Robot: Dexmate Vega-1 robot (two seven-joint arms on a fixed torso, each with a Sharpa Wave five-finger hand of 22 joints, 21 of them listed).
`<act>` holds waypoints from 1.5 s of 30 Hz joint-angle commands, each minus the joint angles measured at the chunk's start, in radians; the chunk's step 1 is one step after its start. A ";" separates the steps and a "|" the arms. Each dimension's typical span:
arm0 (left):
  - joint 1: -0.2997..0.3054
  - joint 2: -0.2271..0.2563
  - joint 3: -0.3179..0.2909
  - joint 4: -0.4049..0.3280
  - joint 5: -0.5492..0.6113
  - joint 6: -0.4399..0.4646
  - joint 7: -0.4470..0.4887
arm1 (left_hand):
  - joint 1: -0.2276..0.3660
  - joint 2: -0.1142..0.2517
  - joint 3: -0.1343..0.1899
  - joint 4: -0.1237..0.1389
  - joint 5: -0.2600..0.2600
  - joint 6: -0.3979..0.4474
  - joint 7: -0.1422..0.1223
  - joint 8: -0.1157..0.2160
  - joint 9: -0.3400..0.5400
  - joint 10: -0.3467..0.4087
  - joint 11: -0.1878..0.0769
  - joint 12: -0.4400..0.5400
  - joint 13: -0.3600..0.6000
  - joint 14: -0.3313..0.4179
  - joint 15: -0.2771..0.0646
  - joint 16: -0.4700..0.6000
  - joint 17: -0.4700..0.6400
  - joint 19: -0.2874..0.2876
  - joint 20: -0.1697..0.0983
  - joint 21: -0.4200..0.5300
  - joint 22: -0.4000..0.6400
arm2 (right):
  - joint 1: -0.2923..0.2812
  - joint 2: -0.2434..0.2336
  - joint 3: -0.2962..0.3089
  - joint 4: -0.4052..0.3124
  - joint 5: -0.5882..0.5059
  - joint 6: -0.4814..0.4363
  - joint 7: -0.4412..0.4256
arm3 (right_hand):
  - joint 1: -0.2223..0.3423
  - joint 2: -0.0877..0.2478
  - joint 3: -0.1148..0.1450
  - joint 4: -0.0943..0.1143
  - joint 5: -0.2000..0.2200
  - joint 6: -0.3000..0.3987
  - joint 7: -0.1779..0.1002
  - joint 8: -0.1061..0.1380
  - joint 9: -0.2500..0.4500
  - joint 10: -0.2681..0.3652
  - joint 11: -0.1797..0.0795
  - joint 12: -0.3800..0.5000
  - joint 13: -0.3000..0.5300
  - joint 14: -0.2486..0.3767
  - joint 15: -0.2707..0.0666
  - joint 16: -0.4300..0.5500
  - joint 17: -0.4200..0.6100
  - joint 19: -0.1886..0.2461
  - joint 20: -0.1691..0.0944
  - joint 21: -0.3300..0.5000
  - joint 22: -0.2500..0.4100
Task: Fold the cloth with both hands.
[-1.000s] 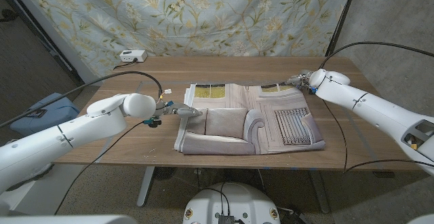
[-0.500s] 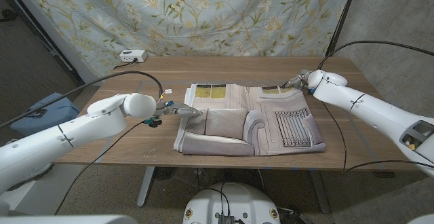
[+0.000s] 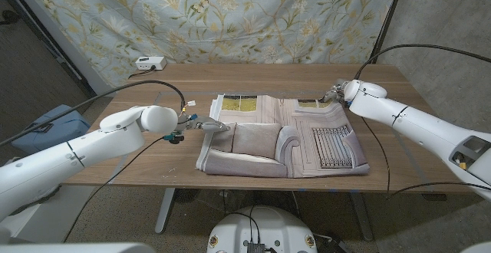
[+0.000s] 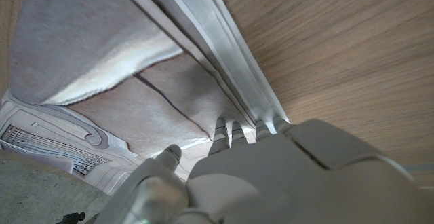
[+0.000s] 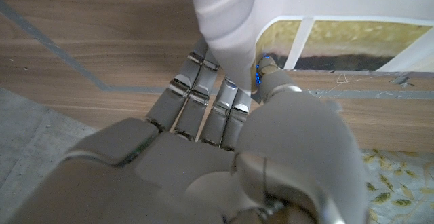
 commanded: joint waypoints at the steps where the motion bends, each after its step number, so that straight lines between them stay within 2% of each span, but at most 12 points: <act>1: 0.005 -0.001 0.000 0.000 -0.002 -0.007 0.001 | 0.011 0.002 0.010 0.000 0.005 0.004 -0.006 -0.004 0.003 -0.004 -0.004 0.002 0.004 -0.018 -0.002 -0.004 0.000 -0.082 -0.008 0.005 0.003 | 0.067 0.022 -0.071 -0.030 -0.064 -0.068 0.059 | 0.029 0.005 0.006 0.002 -0.001 0.012 0.000 0.007 0.001 0.019 -0.008 0.002 -0.001 0.016 -0.134 -0.004 0.006 0.006 -0.008 0.008 0.004; 11: 0.009 0.003 -0.005 0.009 -0.010 -0.022 0.006 | 0.016 0.002 0.020 -0.003 0.005 0.002 -0.010 -0.005 0.003 -0.005 -0.004 0.001 0.004 -0.017 -0.002 -0.005 -0.001 -0.081 -0.008 0.005 0.003 | 0.147 0.055 -0.148 -0.037 -0.109 -0.161 0.142 | 0.061 -0.003 0.004 0.009 -0.004 0.020 0.006 0.016 -0.007 0.038 -0.003 -0.005 -0.012 0.032 -0.134 -0.019 0.018 0.012 -0.004 0.019 0.005; 15: 0.011 0.003 -0.006 0.014 -0.014 -0.025 0.008 | 0.018 0.001 0.024 -0.004 0.005 0.003 -0.011 -0.004 0.003 -0.005 -0.007 0.001 0.004 -0.017 -0.002 -0.005 -0.001 -0.081 -0.009 0.004 0.002 | 0.179 0.068 -0.186 -0.039 -0.120 -0.200 0.172 | 0.068 -0.003 0.003 0.011 -0.005 0.019 0.009 0.018 -0.010 0.044 0.007 -0.006 -0.012 0.039 -0.134 -0.023 0.021 0.013 -0.001 0.022 0.006; 28: 0.016 0.004 -0.011 0.026 -0.025 -0.041 0.013 | 0.023 0.000 0.038 -0.007 0.005 0.001 -0.015 -0.005 0.003 -0.004 -0.007 0.001 0.004 -0.016 -0.001 -0.007 -0.002 -0.080 -0.009 0.004 0.001 | 0.305 0.136 -0.320 0.004 -0.113 -0.323 0.258 | 0.088 -0.003 -0.001 0.013 -0.006 0.015 0.022 0.022 -0.012 0.047 0.014 -0.012 -0.016 0.048 -0.134 -0.034 0.032 0.008 0.009 0.026 0.007; 39: 0.018 -0.002 -0.012 0.040 -0.032 -0.054 0.022 | 0.027 -0.002 0.047 -0.010 0.004 0.000 -0.016 -0.005 0.002 -0.005 -0.007 0.000 0.004 -0.015 -0.002 -0.007 -0.003 -0.080 -0.011 0.003 0.001 | 0.423 0.227 -0.437 0.128 -0.070 -0.339 0.313 | 0.107 -0.002 -0.008 0.016 -0.007 0.010 0.036 0.028 -0.010 0.047 0.028 -0.015 -0.014 0.051 -0.133 -0.046 0.047 0.010 0.017 0.035 0.008; 43: 0.017 -0.005 -0.011 0.047 -0.036 -0.062 0.023 | 0.028 -0.003 0.051 -0.010 0.004 0.000 -0.016 -0.005 0.002 -0.005 -0.007 0.000 0.004 -0.016 -0.002 -0.008 -0.003 -0.080 -0.011 0.003 0.001 | 0.470 0.285 -0.478 0.213 -0.047 -0.335 0.341 | 0.116 0.002 -0.010 0.017 -0.007 0.008 0.050 0.031 -0.007 0.052 0.038 -0.016 -0.015 0.054 -0.133 -0.050 0.055 0.010 0.023 0.039 0.008; 45: 0.016 -0.004 -0.011 0.053 -0.040 -0.075 0.021 | 0.029 -0.003 0.053 -0.011 0.004 0.000 -0.017 -0.005 0.002 -0.005 -0.008 0.000 0.004 -0.016 -0.003 -0.008 -0.003 -0.080 -0.012 0.003 0.001 | 0.491 0.316 -0.499 0.259 -0.039 -0.335 0.351 | 0.118 0.004 -0.012 0.018 -0.007 0.007 0.049 0.031 -0.007 0.049 0.038 -0.015 -0.011 0.053 -0.131 -0.051 0.058 0.009 0.024 0.040 0.009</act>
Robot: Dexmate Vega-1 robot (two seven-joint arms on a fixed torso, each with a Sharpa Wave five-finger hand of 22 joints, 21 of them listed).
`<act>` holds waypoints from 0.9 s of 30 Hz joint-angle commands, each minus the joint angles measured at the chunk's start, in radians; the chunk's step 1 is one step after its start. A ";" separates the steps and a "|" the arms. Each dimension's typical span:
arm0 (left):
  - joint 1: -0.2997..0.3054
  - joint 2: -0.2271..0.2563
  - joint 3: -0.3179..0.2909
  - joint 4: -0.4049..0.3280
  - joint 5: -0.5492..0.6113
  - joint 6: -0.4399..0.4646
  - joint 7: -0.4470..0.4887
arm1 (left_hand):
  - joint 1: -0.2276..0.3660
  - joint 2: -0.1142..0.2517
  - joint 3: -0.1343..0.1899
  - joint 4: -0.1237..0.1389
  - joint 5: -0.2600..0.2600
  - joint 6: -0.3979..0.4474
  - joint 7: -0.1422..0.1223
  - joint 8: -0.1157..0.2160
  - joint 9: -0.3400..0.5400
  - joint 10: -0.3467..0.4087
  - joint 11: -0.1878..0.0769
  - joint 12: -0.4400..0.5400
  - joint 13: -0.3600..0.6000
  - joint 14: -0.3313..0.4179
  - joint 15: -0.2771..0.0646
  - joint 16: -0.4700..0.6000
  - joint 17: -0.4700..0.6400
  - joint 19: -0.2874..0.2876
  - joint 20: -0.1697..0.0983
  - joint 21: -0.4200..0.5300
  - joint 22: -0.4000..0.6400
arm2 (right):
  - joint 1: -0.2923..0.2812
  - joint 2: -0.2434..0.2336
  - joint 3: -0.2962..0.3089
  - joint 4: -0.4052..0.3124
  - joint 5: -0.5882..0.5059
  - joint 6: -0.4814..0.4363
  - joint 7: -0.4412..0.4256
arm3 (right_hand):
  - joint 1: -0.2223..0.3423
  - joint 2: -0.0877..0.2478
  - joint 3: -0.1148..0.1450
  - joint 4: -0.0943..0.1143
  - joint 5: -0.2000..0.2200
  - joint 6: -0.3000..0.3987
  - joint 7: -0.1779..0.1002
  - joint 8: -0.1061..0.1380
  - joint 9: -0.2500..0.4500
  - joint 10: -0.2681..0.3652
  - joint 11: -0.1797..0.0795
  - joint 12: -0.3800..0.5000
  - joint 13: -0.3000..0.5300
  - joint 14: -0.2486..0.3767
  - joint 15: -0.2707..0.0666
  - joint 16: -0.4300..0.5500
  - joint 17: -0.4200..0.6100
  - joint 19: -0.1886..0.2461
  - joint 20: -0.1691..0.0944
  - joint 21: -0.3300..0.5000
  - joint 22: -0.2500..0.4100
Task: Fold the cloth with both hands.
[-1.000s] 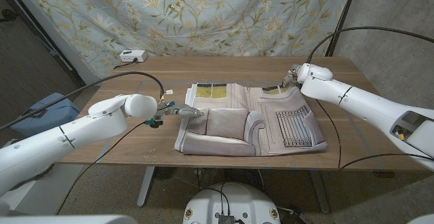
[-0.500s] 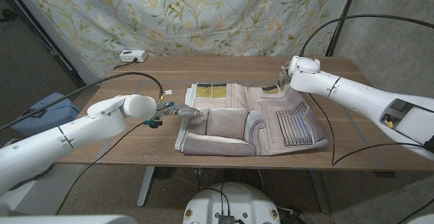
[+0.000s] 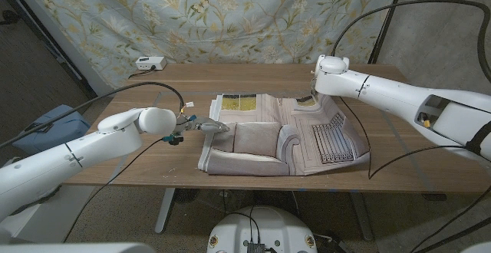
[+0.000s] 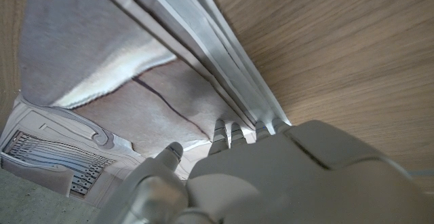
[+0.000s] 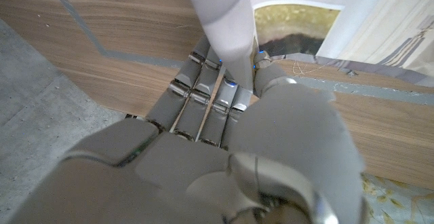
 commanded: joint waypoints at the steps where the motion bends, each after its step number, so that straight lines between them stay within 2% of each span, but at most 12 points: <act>1: 0.002 -0.007 -0.002 0.019 -0.014 -0.021 0.007 | 0.009 -0.002 0.009 -0.003 0.004 0.000 -0.006 -0.005 0.002 -0.005 -0.008 0.004 0.003 -0.015 -0.003 -0.001 -0.001 -0.074 -0.006 0.003 0.000 | 0.134 0.139 -0.126 0.198 0.054 -0.007 0.073 | 0.012 0.006 -0.006 0.002 0.000 -0.001 0.009 0.007 0.007 -0.004 0.011 0.002 0.012 0.010 -0.118 -0.003 0.010 0.003 0.010 0.007 0.006; 12: 0.000 -0.010 -0.001 0.033 -0.021 -0.037 0.008 | 0.014 -0.004 0.018 -0.007 0.003 -0.001 -0.008 -0.005 0.002 -0.004 -0.012 0.004 0.003 -0.016 -0.003 -0.002 -0.002 -0.076 -0.005 0.002 0.000 | 0.207 0.286 -0.177 0.440 0.106 0.020 0.111 | 0.036 0.009 -0.013 -0.002 -0.002 -0.010 0.034 0.012 0.013 -0.005 0.032 -0.001 0.013 0.014 -0.105 -0.007 0.032 0.012 0.026 0.020 0.007; 15: -0.001 -0.012 -0.001 0.036 -0.024 -0.039 0.008 | 0.015 -0.005 0.021 -0.008 0.003 -0.001 -0.009 -0.005 0.002 -0.004 -0.011 0.004 0.003 -0.016 -0.003 -0.003 -0.002 -0.076 -0.005 0.002 0.000 | 0.219 0.312 -0.186 0.477 0.113 0.022 0.117 | 0.044 0.010 -0.014 -0.002 -0.003 -0.012 0.040 0.011 0.013 -0.007 0.039 0.000 0.017 0.018 -0.097 -0.008 0.036 0.013 0.031 0.023 0.007; 20: -0.003 -0.015 0.000 0.043 -0.026 -0.048 0.010 | 0.018 -0.006 0.026 -0.011 0.003 -0.002 -0.009 -0.005 0.002 -0.004 -0.012 0.004 0.003 -0.015 -0.004 -0.003 -0.002 -0.076 -0.006 0.001 0.000 | 0.232 0.320 -0.192 0.485 0.123 0.029 0.120 | 0.053 0.012 -0.016 -0.001 -0.004 -0.014 0.048 0.011 0.013 -0.005 0.045 -0.001 0.016 0.020 -0.090 -0.013 0.040 0.010 0.036 0.027 0.007; 27: -0.004 -0.015 -0.001 0.049 -0.028 -0.054 0.010 | 0.022 -0.008 0.032 -0.013 0.002 -0.003 -0.010 -0.006 0.002 -0.004 -0.012 0.004 0.003 -0.015 -0.004 -0.004 -0.003 -0.076 -0.006 0.001 -0.001 | 0.246 0.359 -0.199 0.544 0.138 0.043 0.134 | 0.063 0.012 -0.019 -0.001 -0.006 -0.016 0.055 0.011 0.014 -0.008 0.050 -0.001 0.019 0.022 -0.086 -0.017 0.045 0.011 0.041 0.031 0.007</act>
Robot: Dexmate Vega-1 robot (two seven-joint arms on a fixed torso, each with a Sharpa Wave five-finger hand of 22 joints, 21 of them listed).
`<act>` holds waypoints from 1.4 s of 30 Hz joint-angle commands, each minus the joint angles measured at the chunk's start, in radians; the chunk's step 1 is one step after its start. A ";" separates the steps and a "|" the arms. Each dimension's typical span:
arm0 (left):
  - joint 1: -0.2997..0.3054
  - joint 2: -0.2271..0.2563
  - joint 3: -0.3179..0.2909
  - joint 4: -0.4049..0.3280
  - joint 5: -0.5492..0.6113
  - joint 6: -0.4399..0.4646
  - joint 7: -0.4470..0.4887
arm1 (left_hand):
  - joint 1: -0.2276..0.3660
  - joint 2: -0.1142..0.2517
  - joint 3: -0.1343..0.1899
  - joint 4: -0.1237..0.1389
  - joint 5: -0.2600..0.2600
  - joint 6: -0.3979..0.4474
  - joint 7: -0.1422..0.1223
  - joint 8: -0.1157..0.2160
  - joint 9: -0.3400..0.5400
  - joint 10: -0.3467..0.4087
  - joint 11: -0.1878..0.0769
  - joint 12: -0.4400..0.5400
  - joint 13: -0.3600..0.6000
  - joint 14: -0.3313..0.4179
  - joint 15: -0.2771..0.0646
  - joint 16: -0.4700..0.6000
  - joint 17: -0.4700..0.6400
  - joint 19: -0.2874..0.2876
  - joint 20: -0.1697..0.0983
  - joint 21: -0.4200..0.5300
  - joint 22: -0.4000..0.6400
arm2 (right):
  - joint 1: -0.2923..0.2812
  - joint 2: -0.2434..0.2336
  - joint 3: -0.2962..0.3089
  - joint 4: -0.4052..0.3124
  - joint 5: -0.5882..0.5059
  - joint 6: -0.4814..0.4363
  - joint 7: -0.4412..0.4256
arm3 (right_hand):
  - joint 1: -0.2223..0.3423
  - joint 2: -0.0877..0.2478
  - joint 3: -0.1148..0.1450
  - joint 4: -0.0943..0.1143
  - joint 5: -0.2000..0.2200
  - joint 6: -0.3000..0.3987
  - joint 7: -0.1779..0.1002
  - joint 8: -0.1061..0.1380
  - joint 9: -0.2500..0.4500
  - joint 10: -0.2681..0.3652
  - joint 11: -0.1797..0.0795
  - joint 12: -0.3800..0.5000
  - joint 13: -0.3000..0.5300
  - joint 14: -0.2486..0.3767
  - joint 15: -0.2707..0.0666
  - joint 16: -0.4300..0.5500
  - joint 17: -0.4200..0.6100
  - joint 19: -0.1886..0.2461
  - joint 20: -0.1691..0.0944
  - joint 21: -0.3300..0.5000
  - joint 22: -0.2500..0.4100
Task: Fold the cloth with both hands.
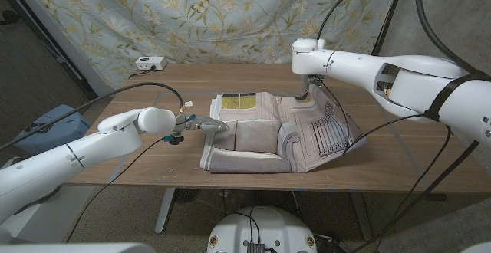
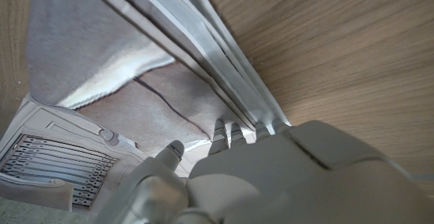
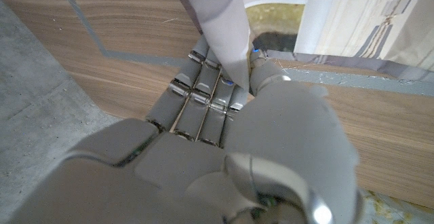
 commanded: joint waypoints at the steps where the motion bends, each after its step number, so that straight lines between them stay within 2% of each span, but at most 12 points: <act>1: -0.005 -0.005 0.000 0.020 -0.006 -0.016 0.001 | 0.013 0.001 0.011 -0.003 0.002 0.003 -0.005 -0.003 0.000 -0.003 -0.003 0.008 0.003 -0.015 -0.003 -0.004 0.004 -0.080 -0.002 0.004 0.000 | 0.041 0.086 -0.027 0.132 0.047 0.035 0.044 | 0.016 0.003 -0.005 -0.004 -0.002 0.001 0.010 0.007 0.003 0.000 0.003 -0.001 0.006 0.010 -0.077 -0.001 0.004 0.001 0.008 0.009 0.003; 5: -0.006 -0.006 0.001 0.024 -0.008 -0.021 0.000 | 0.015 0.000 0.015 -0.004 0.002 0.003 -0.005 -0.003 0.000 -0.003 -0.003 0.008 0.003 -0.015 -0.004 -0.004 0.004 -0.080 -0.002 0.004 0.000 | 0.047 0.121 -0.018 0.192 0.057 0.055 0.053 | 0.024 0.004 -0.008 -0.003 -0.004 -0.003 0.015 0.006 0.004 -0.006 0.008 0.000 0.013 0.013 -0.074 -0.004 0.007 -0.002 0.016 0.012 0.003; 12: -0.009 -0.011 0.003 0.032 -0.008 -0.031 0.000 | 0.018 -0.002 0.020 -0.006 0.001 0.003 -0.007 -0.003 0.000 -0.002 -0.003 0.008 0.003 -0.015 -0.004 -0.004 0.003 -0.081 -0.002 0.004 0.000 | 0.060 0.168 -0.011 0.247 0.057 0.077 0.060 | 0.036 0.004 -0.014 -0.003 -0.006 -0.006 0.032 0.005 0.007 0.000 0.025 0.000 0.013 0.021 -0.068 -0.009 0.010 -0.003 0.024 0.019 0.003; 15: -0.010 -0.013 0.003 0.035 -0.008 -0.034 0.001 | 0.019 -0.002 0.023 -0.007 0.001 0.002 -0.007 -0.003 0.000 -0.003 -0.003 0.008 0.003 -0.015 -0.004 -0.005 0.003 -0.081 -0.002 0.003 0.000 | 0.062 0.173 -0.003 0.240 0.055 0.077 0.055 | 0.040 0.005 -0.015 -0.003 -0.007 -0.007 0.032 0.004 0.007 -0.001 0.025 0.000 0.015 0.022 -0.067 -0.011 0.010 -0.004 0.026 0.020 0.003; 29: -0.012 -0.015 0.000 0.054 -0.012 -0.064 0.009 | 0.022 -0.005 0.031 -0.009 0.000 0.002 -0.008 -0.003 -0.001 -0.003 -0.004 0.008 0.003 -0.016 -0.005 -0.005 0.003 -0.081 -0.001 0.003 0.000 | 0.047 0.148 0.062 0.127 0.098 0.013 -0.010 | 0.053 0.006 -0.020 -0.001 -0.009 -0.004 0.045 0.003 0.007 0.000 0.036 0.000 0.019 0.032 -0.059 -0.015 0.015 -0.020 0.038 0.022 0.003; 36: -0.009 -0.013 -0.003 0.057 -0.015 -0.074 0.007 | 0.024 -0.006 0.036 -0.010 0.000 0.003 -0.008 -0.003 -0.001 -0.003 -0.004 0.007 0.003 -0.015 -0.005 -0.005 0.003 -0.082 0.000 0.002 0.000 | 0.046 0.169 0.070 0.147 0.126 0.017 -0.029 | 0.060 0.006 -0.023 -0.001 -0.010 -0.005 0.049 0.000 0.006 0.000 0.043 0.000 0.021 0.035 -0.058 -0.018 0.017 -0.025 0.040 0.026 0.002; 42: -0.009 -0.013 -0.004 0.066 -0.017 -0.089 0.007 | 0.025 -0.006 0.040 -0.010 -0.001 0.003 -0.008 -0.003 -0.001 -0.003 -0.003 0.007 0.003 -0.015 -0.002 -0.005 0.003 -0.082 0.002 0.002 0.000 | 0.047 0.204 0.081 0.191 0.145 0.032 -0.040 | 0.063 0.008 -0.025 0.001 -0.011 -0.006 0.051 -0.005 0.003 -0.003 0.045 -0.002 0.023 0.038 -0.056 -0.021 0.020 -0.028 0.040 0.028 0.002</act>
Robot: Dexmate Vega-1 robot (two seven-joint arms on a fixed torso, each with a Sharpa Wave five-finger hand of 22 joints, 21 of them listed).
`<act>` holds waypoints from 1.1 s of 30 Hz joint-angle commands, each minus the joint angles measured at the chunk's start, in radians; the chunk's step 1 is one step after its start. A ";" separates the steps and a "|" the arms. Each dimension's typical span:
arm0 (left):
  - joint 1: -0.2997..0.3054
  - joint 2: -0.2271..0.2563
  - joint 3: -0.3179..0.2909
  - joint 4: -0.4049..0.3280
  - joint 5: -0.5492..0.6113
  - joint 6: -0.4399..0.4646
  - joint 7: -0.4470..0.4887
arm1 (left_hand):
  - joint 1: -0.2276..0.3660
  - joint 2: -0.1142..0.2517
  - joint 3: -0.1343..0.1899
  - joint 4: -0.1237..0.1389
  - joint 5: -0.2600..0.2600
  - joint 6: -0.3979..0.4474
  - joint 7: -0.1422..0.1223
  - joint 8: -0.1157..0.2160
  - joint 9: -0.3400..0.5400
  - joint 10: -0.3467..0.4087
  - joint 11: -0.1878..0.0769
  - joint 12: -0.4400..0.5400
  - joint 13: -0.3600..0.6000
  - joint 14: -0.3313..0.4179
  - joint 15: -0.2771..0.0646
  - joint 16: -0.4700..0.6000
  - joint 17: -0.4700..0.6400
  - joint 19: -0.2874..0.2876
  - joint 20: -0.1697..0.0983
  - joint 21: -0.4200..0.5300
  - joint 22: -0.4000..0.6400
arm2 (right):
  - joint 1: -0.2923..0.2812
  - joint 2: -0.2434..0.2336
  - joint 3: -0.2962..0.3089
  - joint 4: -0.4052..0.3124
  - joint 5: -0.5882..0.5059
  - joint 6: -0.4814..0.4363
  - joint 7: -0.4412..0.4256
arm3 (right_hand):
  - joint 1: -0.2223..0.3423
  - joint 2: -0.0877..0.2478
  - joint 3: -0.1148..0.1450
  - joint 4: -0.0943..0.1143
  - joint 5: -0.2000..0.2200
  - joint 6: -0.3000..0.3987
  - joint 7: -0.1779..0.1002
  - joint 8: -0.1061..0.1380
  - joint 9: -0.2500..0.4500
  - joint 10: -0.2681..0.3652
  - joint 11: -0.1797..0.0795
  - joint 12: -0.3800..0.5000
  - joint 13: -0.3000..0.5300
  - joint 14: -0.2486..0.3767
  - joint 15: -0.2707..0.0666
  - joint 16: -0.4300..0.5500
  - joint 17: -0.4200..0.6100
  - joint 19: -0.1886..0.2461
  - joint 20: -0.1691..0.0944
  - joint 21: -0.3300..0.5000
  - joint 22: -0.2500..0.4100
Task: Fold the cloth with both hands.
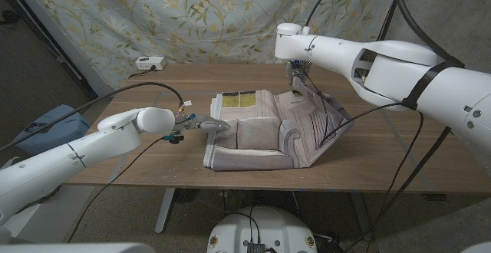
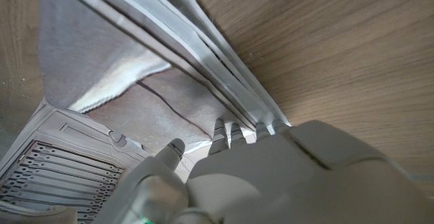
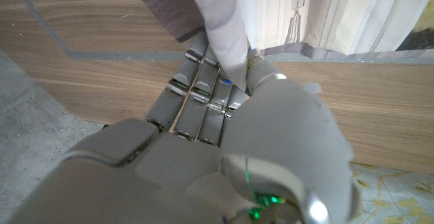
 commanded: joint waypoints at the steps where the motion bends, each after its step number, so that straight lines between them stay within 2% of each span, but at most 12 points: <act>1: 0.002 0.001 -0.005 0.016 -0.007 -0.027 0.002 | 0.008 0.003 0.010 -0.002 -0.001 0.003 -0.008 -0.003 0.000 -0.003 -0.003 0.008 0.004 -0.015 -0.003 -0.004 0.004 -0.080 0.002 0.002 0.005 | -0.003 0.044 0.023 0.039 0.042 0.011 -0.034 | 0.014 0.003 -0.001 0.004 0.000 0.000 0.008 -0.002 0.000 -0.002 0.009 -0.002 0.007 0.009 -0.054 -0.003 0.003 0.000 0.003 0.010 0.002; 20: 0.007 0.000 -0.006 0.025 -0.008 -0.046 -0.002 | 0.012 0.000 0.021 -0.005 -0.002 0.003 -0.011 -0.003 0.000 -0.003 -0.005 0.008 0.004 -0.015 -0.005 -0.005 0.003 -0.080 0.000 0.001 0.005 | 0.011 0.132 0.035 0.145 0.046 0.081 -0.047 | 0.023 0.005 -0.009 0.005 -0.002 0.000 0.015 -0.011 -0.004 0.001 0.012 -0.006 0.007 0.013 -0.051 -0.010 0.010 -0.006 0.006 0.018 0.001; 27: 0.005 -0.002 -0.006 0.027 -0.009 -0.051 -0.006 | 0.013 -0.001 0.024 -0.006 -0.002 0.003 -0.011 -0.003 0.000 -0.002 -0.006 0.008 0.004 -0.016 -0.005 -0.005 0.003 -0.080 0.001 0.001 0.005 | 0.025 0.133 0.015 0.121 0.024 0.068 -0.034 | 0.026 0.005 -0.012 0.005 -0.002 0.001 0.016 -0.013 -0.004 -0.002 0.012 -0.005 0.012 0.015 -0.049 -0.013 0.012 -0.008 0.007 0.022 0.001; 33: 0.005 -0.004 -0.005 0.024 -0.009 -0.046 -0.008 | 0.014 -0.002 0.027 -0.007 -0.002 0.004 -0.011 -0.003 -0.001 -0.002 -0.006 0.008 0.004 -0.015 -0.005 -0.005 0.003 -0.080 0.001 0.001 0.005 | 0.041 0.106 -0.010 0.043 0.007 0.032 -0.021 | 0.029 0.006 -0.014 0.006 -0.002 0.002 0.015 -0.014 -0.004 0.001 0.014 -0.008 0.008 0.013 -0.049 -0.016 0.014 -0.010 0.007 0.024 0.000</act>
